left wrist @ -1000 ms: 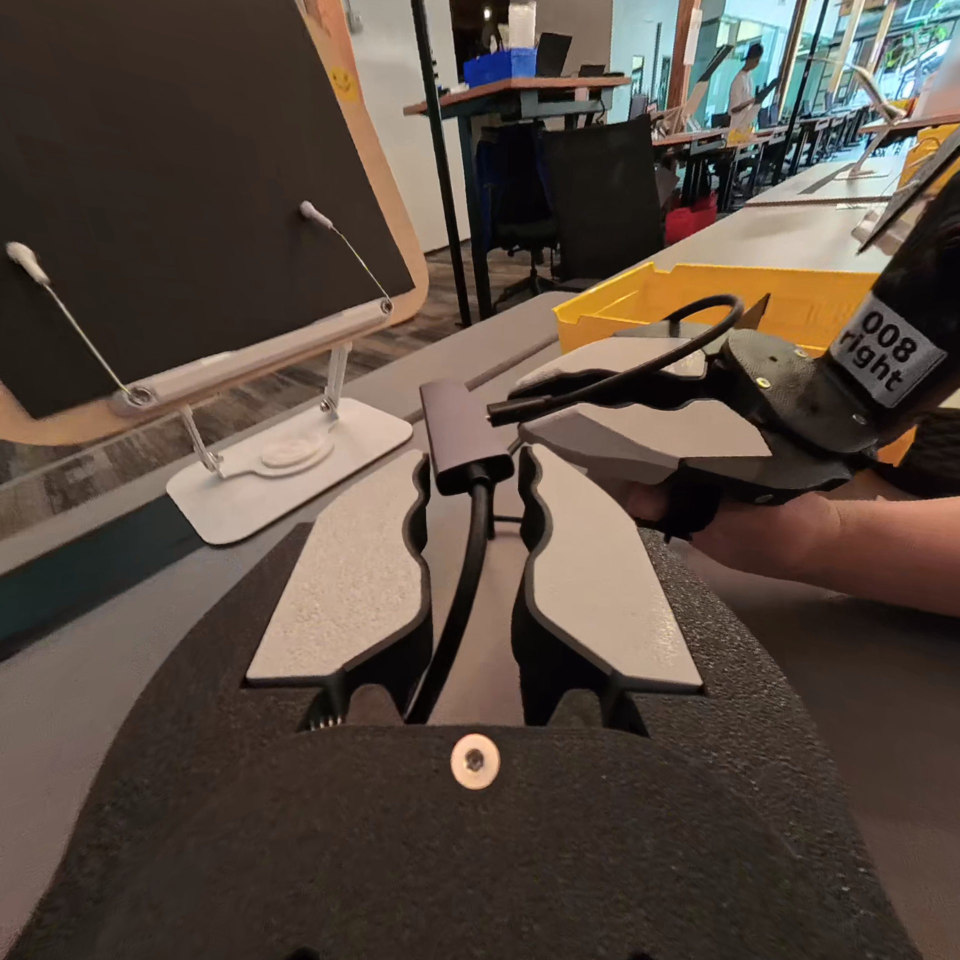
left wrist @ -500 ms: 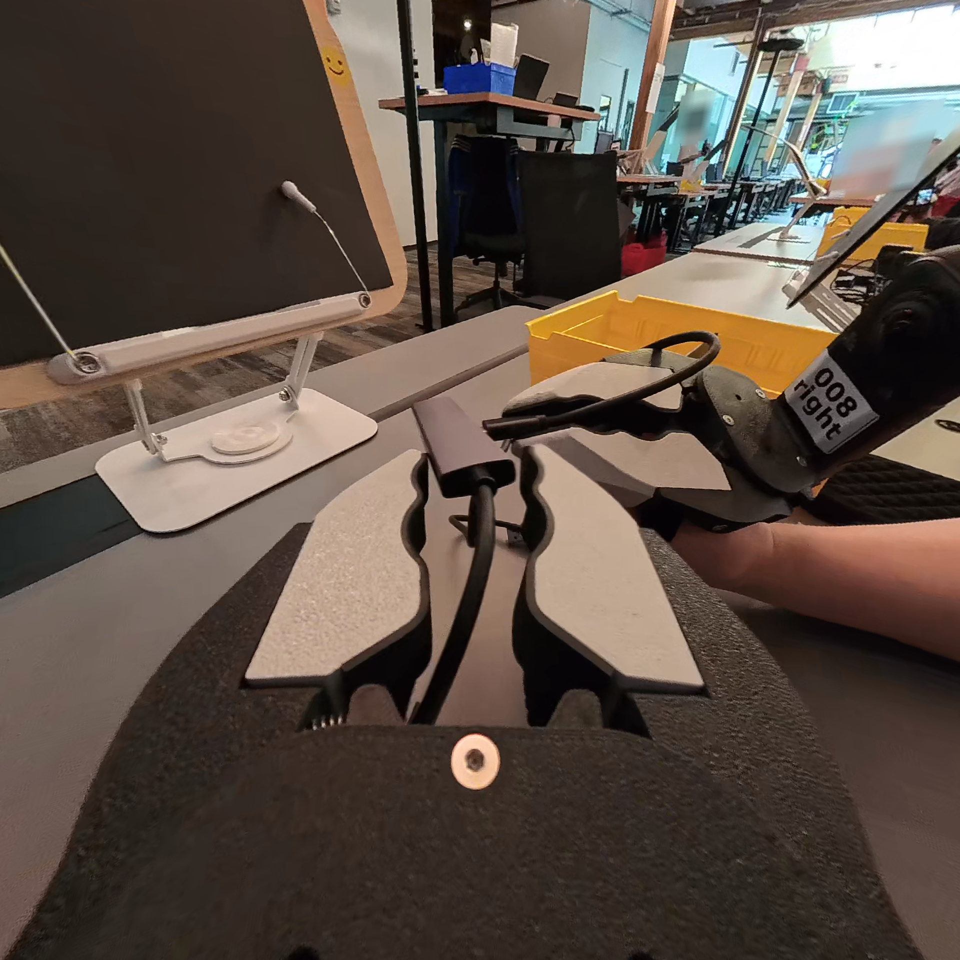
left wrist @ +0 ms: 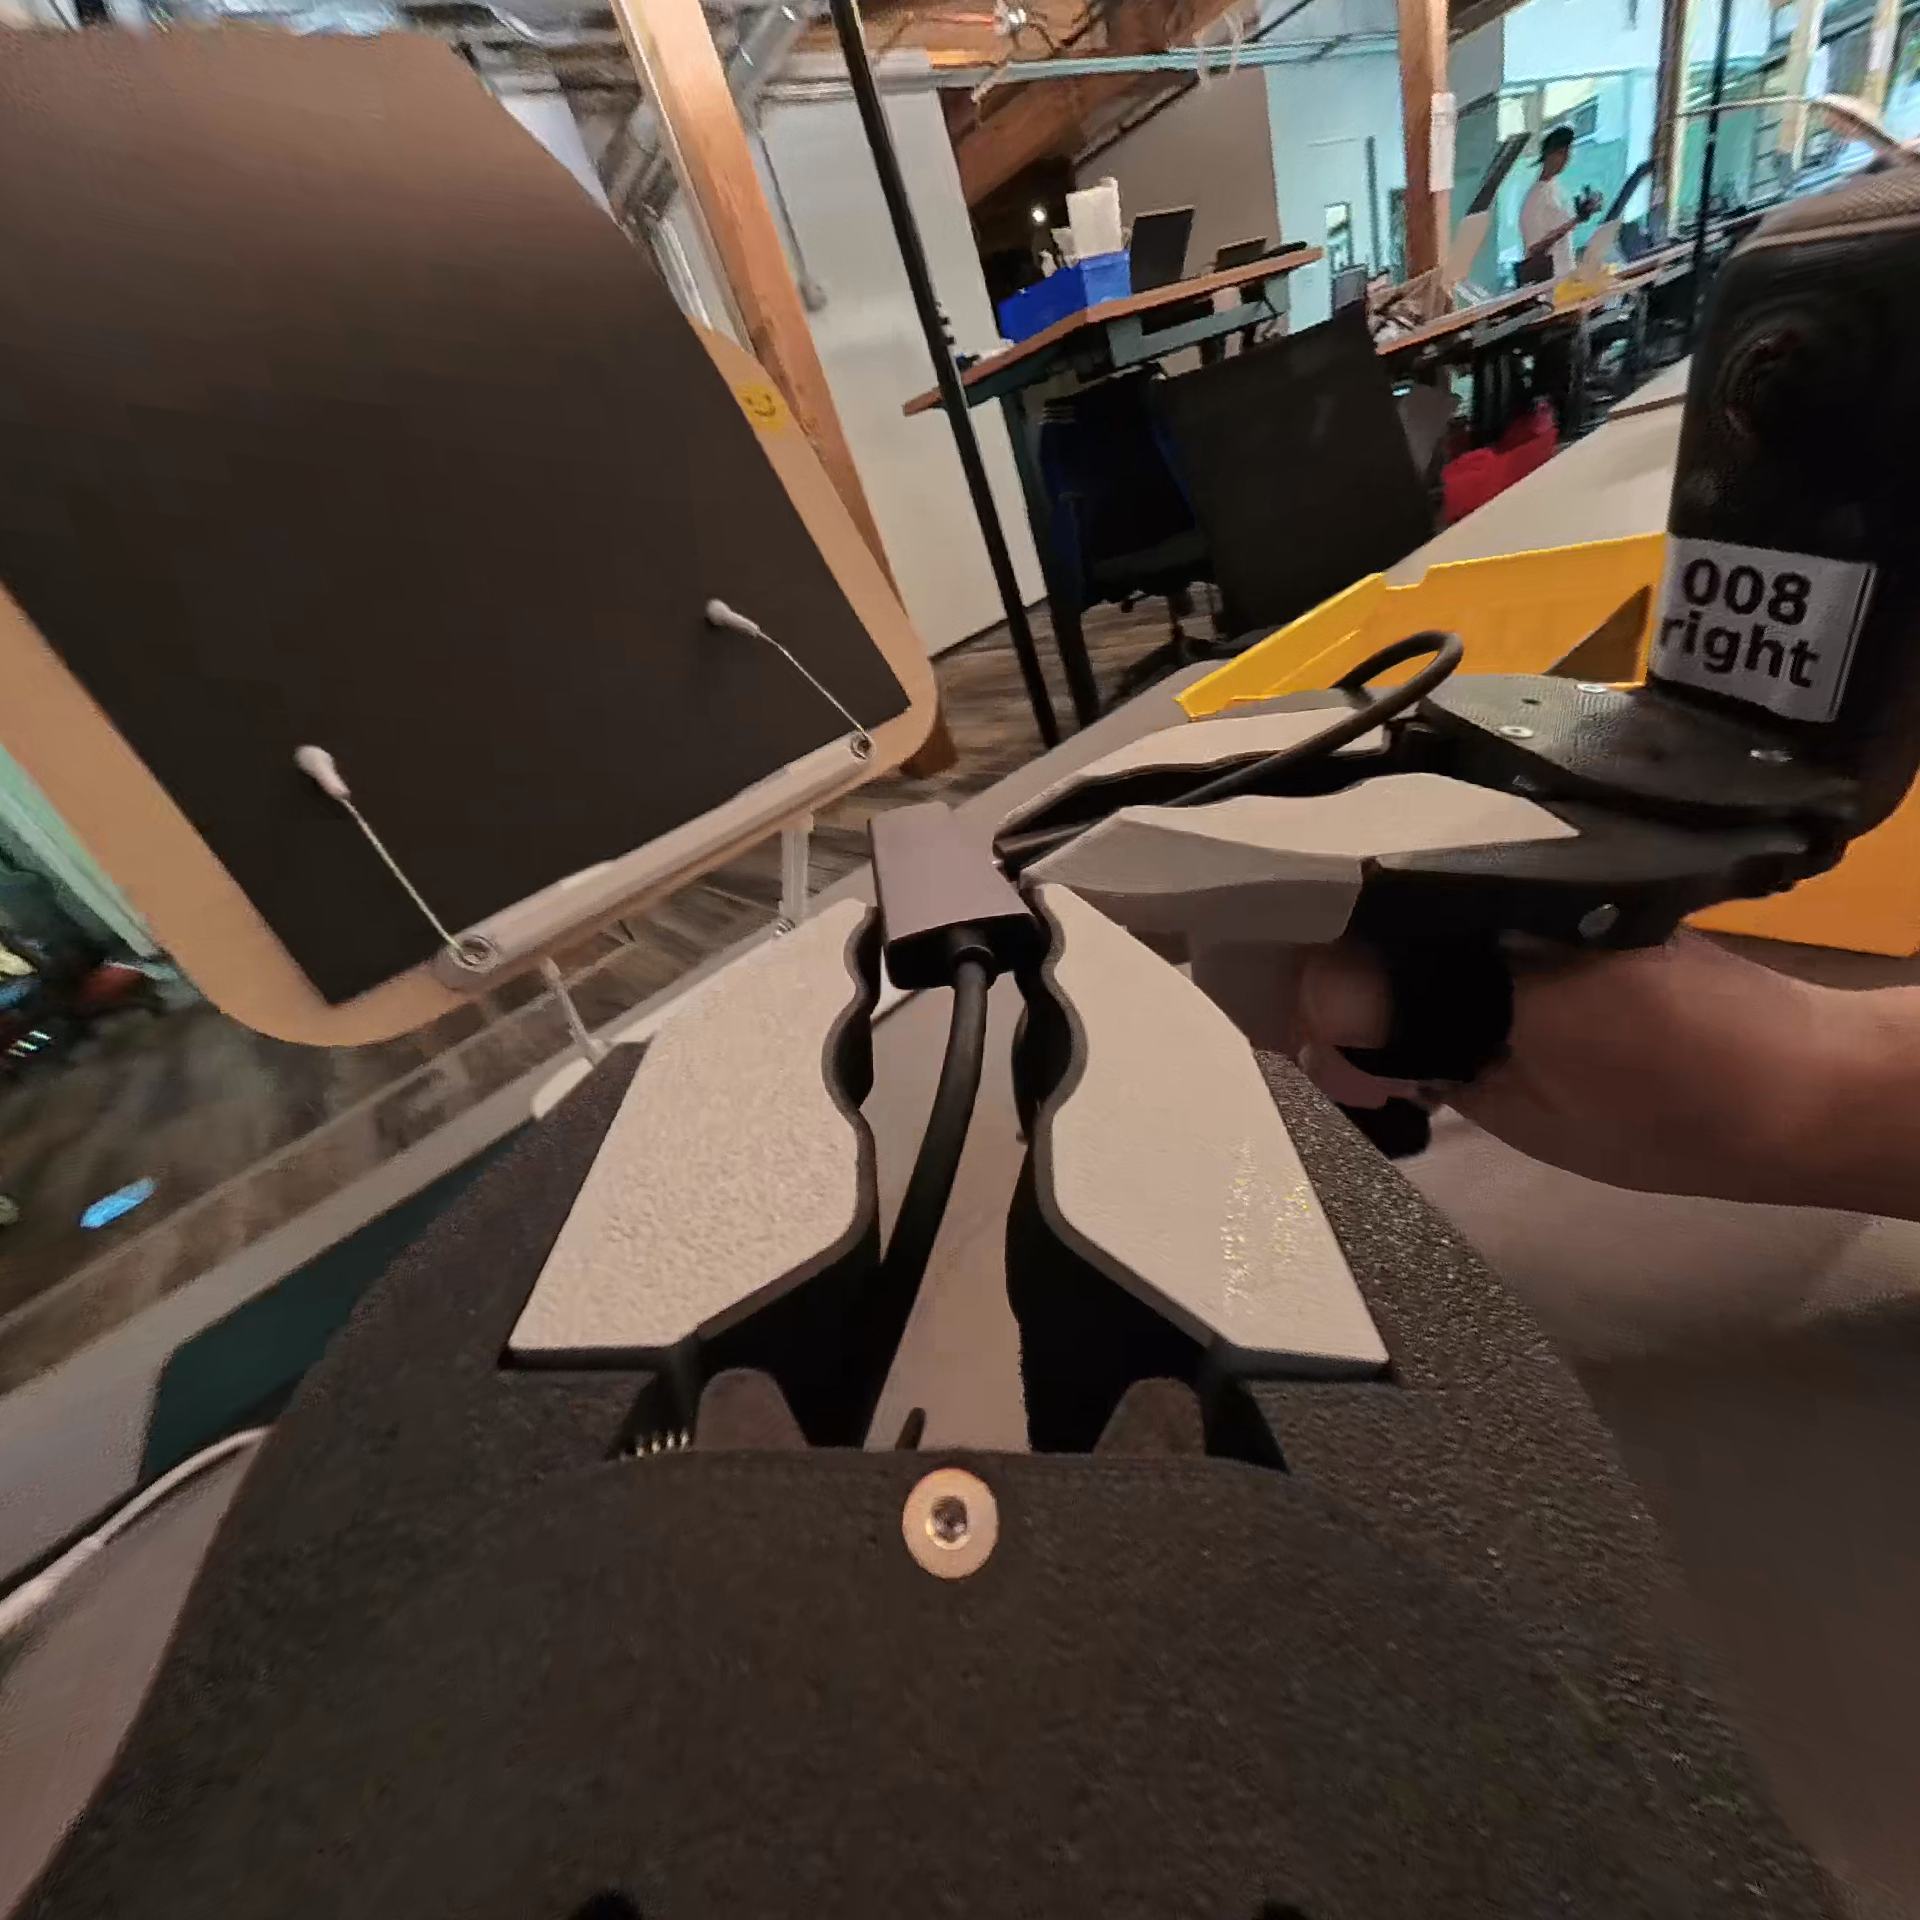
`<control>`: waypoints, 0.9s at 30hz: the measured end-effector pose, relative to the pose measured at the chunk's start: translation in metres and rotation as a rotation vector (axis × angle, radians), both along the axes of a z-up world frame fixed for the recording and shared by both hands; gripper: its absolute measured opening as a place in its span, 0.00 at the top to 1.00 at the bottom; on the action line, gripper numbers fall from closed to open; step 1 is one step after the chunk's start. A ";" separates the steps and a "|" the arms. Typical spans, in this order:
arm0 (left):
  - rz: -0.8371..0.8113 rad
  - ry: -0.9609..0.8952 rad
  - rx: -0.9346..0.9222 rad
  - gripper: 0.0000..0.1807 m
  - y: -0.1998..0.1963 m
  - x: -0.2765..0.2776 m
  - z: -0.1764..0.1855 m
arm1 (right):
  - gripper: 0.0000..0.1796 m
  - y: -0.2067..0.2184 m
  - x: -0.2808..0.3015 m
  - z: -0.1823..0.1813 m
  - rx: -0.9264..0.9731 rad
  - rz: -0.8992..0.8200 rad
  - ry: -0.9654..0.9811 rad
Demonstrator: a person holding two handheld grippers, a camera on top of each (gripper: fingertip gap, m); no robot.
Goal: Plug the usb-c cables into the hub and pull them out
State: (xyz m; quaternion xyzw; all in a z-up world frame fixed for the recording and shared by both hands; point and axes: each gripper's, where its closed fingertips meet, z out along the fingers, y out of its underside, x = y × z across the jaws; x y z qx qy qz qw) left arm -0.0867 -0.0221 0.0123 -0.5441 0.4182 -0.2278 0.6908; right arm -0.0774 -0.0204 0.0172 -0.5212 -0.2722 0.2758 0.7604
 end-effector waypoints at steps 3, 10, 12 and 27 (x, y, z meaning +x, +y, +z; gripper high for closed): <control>0.022 -0.008 0.057 0.87 -0.001 -0.002 0.003 | 0.92 -0.001 -0.002 0.003 -0.034 0.034 0.022; 0.024 -0.044 0.135 0.87 -0.007 -0.004 0.012 | 0.92 -0.006 -0.005 0.011 -0.041 0.084 0.070; 0.029 -0.048 0.164 0.87 -0.008 -0.004 0.015 | 0.92 -0.009 -0.005 0.013 -0.026 0.087 0.076; 0.076 -0.078 0.241 0.87 -0.013 -0.006 0.023 | 0.92 -0.012 -0.005 0.019 0.020 0.048 0.054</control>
